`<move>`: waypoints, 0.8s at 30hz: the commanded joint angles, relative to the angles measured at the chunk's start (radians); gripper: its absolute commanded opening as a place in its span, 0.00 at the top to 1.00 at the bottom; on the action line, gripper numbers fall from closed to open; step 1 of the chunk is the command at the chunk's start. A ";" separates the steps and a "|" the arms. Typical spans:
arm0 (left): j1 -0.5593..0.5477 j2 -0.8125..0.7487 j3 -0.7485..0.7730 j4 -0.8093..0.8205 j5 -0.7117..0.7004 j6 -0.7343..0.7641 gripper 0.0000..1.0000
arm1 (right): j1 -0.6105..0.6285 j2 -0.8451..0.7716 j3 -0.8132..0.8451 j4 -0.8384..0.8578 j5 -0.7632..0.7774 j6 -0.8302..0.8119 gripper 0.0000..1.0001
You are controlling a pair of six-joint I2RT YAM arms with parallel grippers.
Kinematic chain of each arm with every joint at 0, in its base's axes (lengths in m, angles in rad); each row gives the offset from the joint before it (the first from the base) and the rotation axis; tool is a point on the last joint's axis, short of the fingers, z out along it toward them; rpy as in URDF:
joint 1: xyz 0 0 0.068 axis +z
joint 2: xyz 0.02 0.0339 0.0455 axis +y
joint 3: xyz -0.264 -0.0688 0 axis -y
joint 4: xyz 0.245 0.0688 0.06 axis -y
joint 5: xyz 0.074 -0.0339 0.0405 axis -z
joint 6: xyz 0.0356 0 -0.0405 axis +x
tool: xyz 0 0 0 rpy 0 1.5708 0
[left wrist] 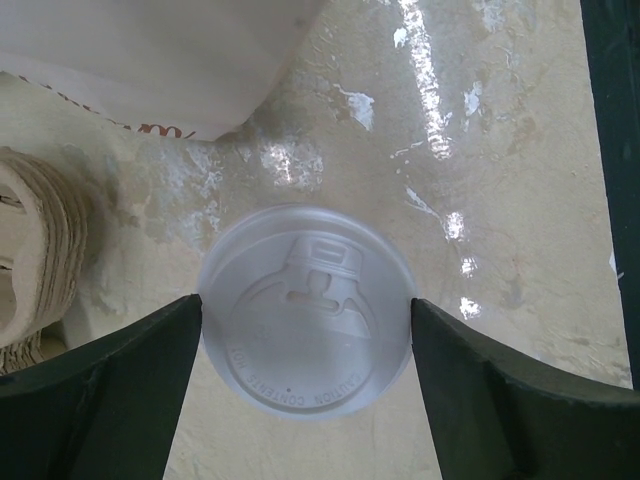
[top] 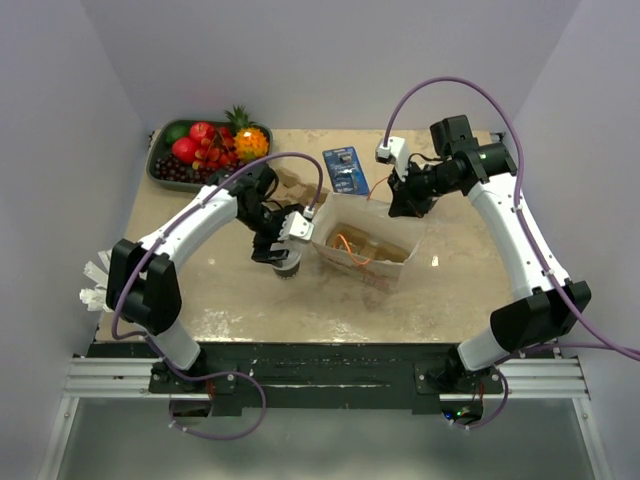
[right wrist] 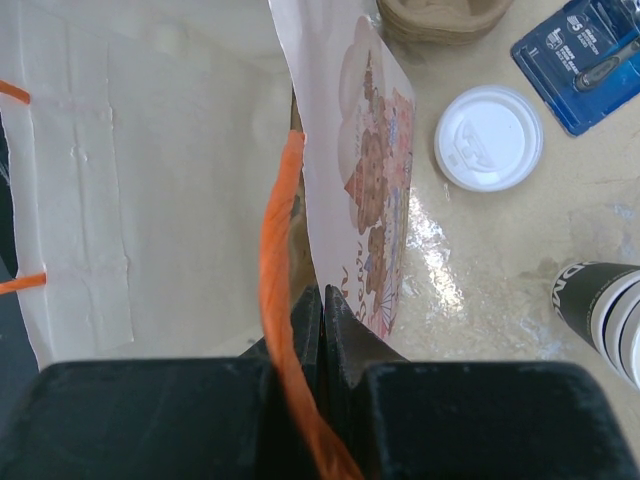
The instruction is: Pack the takeout coffee
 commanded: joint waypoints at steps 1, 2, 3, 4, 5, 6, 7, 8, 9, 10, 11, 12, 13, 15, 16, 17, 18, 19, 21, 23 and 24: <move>0.000 -0.031 -0.042 0.052 -0.006 -0.021 0.13 | -0.006 0.002 0.034 -0.004 -0.030 0.000 1.00; -0.002 -0.031 -0.039 0.049 -0.006 -0.021 0.14 | -0.004 0.003 0.034 -0.004 -0.031 0.002 1.00; -0.002 -0.028 -0.039 0.047 -0.006 -0.023 0.15 | -0.006 0.000 0.034 -0.004 -0.030 0.000 1.00; -0.002 -0.028 -0.038 0.039 -0.007 -0.023 0.19 | -0.006 0.000 0.034 -0.004 -0.030 0.002 1.00; 0.000 -0.026 -0.036 0.033 -0.007 -0.017 0.21 | -0.004 0.000 0.034 -0.004 -0.027 0.000 1.00; -0.002 -0.025 -0.036 0.026 -0.007 -0.012 0.23 | -0.006 0.002 0.034 -0.004 -0.025 0.000 1.00; -0.002 -0.025 -0.035 0.010 -0.007 -0.009 0.28 | -0.004 0.002 0.033 -0.004 -0.024 0.000 1.00; -0.002 -0.026 -0.030 0.003 -0.007 -0.008 0.30 | -0.006 0.000 0.031 -0.004 -0.024 0.000 1.00; 0.000 -0.028 -0.027 -0.004 -0.004 -0.008 0.31 | -0.006 0.002 0.031 -0.002 -0.025 0.002 1.00; 0.003 -0.034 -0.024 -0.002 0.003 -0.015 0.32 | -0.009 0.002 0.033 -0.002 -0.027 0.003 1.00; 0.003 -0.052 -0.015 0.002 0.008 -0.043 0.33 | -0.007 0.002 0.036 -0.001 -0.027 0.009 1.00; 0.004 -0.063 -0.009 0.006 0.010 -0.058 0.34 | -0.010 0.002 0.037 -0.001 -0.028 0.012 1.00; 0.004 -0.086 -0.002 0.004 0.014 -0.069 0.36 | -0.012 -0.001 0.039 0.001 -0.027 0.015 1.00; 0.006 -0.113 0.027 0.003 0.017 -0.116 0.38 | -0.012 -0.006 0.039 0.016 -0.012 0.034 1.00; 0.006 -0.146 0.047 -0.001 0.016 -0.132 0.39 | -0.012 -0.010 0.039 0.019 -0.005 0.037 1.00; 0.006 -0.161 0.053 -0.001 0.011 -0.165 0.40 | -0.012 -0.014 0.037 0.019 -0.001 0.037 1.00; 0.006 -0.179 0.059 0.002 0.005 -0.187 0.41 | -0.010 -0.017 0.034 0.018 0.007 0.034 1.00; 0.006 -0.218 0.070 0.013 -0.009 -0.207 0.42 | -0.012 -0.027 0.031 0.016 0.012 0.029 1.00; 0.007 -0.259 0.071 0.029 -0.024 -0.270 0.43 | -0.010 -0.040 0.019 0.022 0.018 0.022 1.00; 0.007 -0.314 0.073 0.035 -0.052 -0.317 0.43 | -0.012 -0.056 0.017 0.030 0.024 0.026 1.00; 0.007 -0.331 0.071 0.038 -0.062 -0.336 0.44 | -0.010 -0.063 0.019 0.031 0.033 0.028 1.00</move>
